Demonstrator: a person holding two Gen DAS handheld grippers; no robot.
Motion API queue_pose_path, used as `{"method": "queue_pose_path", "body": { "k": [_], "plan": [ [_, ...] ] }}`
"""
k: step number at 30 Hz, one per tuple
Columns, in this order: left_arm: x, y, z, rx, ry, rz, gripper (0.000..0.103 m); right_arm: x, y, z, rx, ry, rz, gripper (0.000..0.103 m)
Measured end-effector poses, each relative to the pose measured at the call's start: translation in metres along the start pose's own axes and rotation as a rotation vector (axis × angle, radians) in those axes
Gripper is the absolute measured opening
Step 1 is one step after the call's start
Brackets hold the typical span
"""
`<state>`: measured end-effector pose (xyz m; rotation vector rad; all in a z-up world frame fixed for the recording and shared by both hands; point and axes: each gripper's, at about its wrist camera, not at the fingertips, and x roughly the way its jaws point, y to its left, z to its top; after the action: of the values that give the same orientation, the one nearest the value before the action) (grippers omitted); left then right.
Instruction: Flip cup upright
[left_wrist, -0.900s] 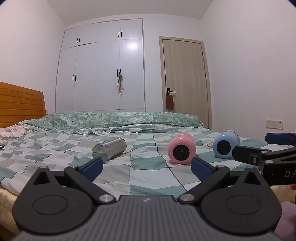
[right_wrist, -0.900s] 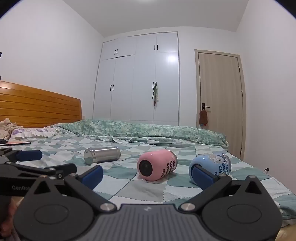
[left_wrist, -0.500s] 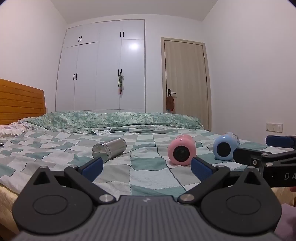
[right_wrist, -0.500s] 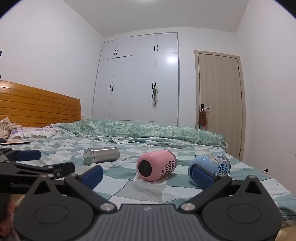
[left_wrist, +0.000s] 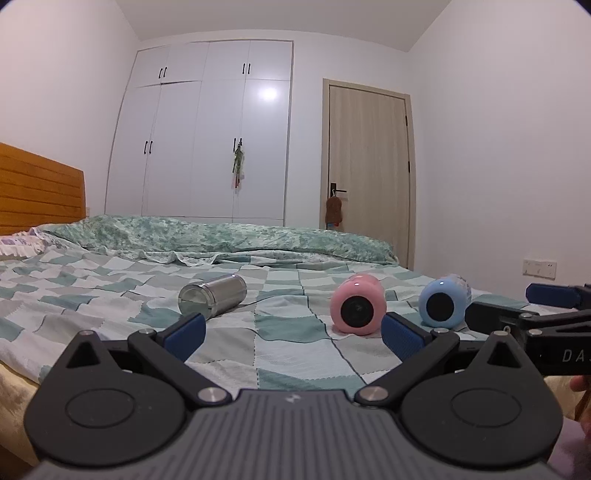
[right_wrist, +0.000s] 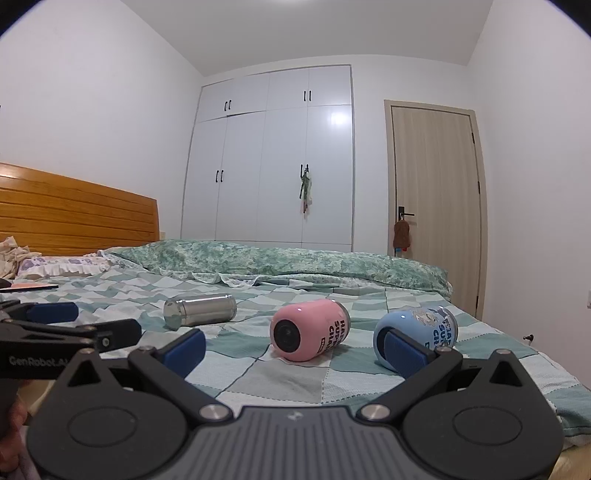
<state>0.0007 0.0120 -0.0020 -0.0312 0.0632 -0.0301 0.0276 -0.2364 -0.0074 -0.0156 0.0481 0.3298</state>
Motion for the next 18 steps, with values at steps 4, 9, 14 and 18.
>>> {"method": "queue_pose_path", "body": {
  "k": [4,9,14,18],
  "plan": [
    [-0.0005,0.0029,-0.001,-0.009,-0.004,-0.005,0.103,0.0029,0.0015,-0.0017,0.002,0.0,-0.003,0.103],
    [-0.0003,0.0023,-0.001,-0.009,-0.005,-0.008,0.103,0.003,0.0014,-0.0019,0.001,0.0,-0.003,0.103],
    [-0.0017,0.0039,-0.0008,-0.01,-0.007,-0.012,0.103,0.0031,0.0017,-0.0019,0.001,0.0,-0.003,0.103],
    [-0.0025,0.0043,-0.0007,-0.011,-0.007,-0.012,0.103,0.0033,0.0016,-0.0019,0.0,0.0,-0.003,0.103]
  ]
}}
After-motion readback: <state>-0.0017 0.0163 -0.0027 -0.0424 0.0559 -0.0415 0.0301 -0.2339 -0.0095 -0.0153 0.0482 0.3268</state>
